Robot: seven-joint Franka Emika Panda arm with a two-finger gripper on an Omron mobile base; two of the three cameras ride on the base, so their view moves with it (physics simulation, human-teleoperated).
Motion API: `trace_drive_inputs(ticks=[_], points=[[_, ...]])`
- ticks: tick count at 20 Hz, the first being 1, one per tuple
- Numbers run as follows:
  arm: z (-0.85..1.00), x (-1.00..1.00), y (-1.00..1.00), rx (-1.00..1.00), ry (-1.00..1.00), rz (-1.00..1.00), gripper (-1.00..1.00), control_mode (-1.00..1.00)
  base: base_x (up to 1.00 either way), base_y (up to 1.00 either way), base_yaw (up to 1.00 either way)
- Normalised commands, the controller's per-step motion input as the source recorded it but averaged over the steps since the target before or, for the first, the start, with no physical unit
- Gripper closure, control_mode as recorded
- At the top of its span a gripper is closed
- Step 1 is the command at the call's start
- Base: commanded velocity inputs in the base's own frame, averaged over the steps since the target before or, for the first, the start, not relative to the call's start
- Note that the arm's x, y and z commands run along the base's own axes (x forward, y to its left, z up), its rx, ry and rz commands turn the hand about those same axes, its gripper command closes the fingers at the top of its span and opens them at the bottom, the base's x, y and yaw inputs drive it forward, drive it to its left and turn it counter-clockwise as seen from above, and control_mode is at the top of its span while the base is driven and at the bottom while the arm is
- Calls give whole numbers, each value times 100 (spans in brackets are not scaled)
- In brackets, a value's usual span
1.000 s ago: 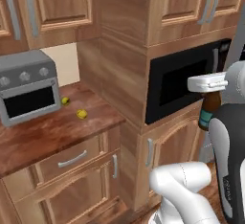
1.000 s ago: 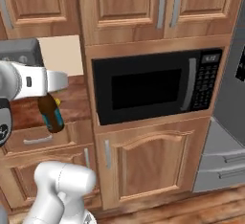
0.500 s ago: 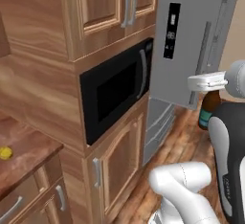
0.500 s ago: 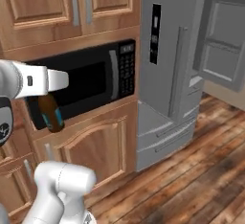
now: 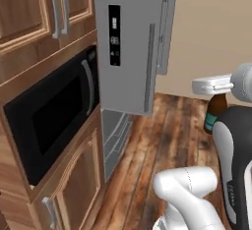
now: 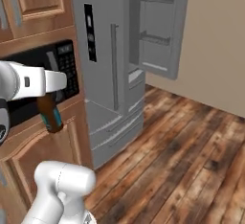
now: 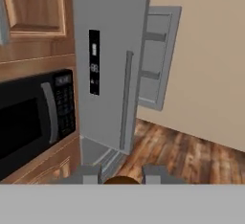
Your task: Place the beer on the top shelf of the fridge to keep it out of children's reach, and place the lemon and pear on lower shelves for easy access.
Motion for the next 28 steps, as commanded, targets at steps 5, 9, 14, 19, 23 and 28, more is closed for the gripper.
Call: trace_drive_inputs(ticks=[5, 9, 14, 19, 23, 28], points=[[0, 0, 0, 0, 0, 0, 100, 100, 74, -67, -27], [0, 0, 0, 0, 0, 0, 100, 100, 87, -78, -19], [0, 0, 0, 0, 0, 0, 100, 100, 87, -83, -15], [0, 0, 0, 0, 0, 0, 100, 100, 74, -66, 2], [0, 0, 0, 0, 0, 0, 100, 100, 59, -60, 36], [0, 0, 0, 0, 0, 0, 100, 100, 51, -39, 51]])
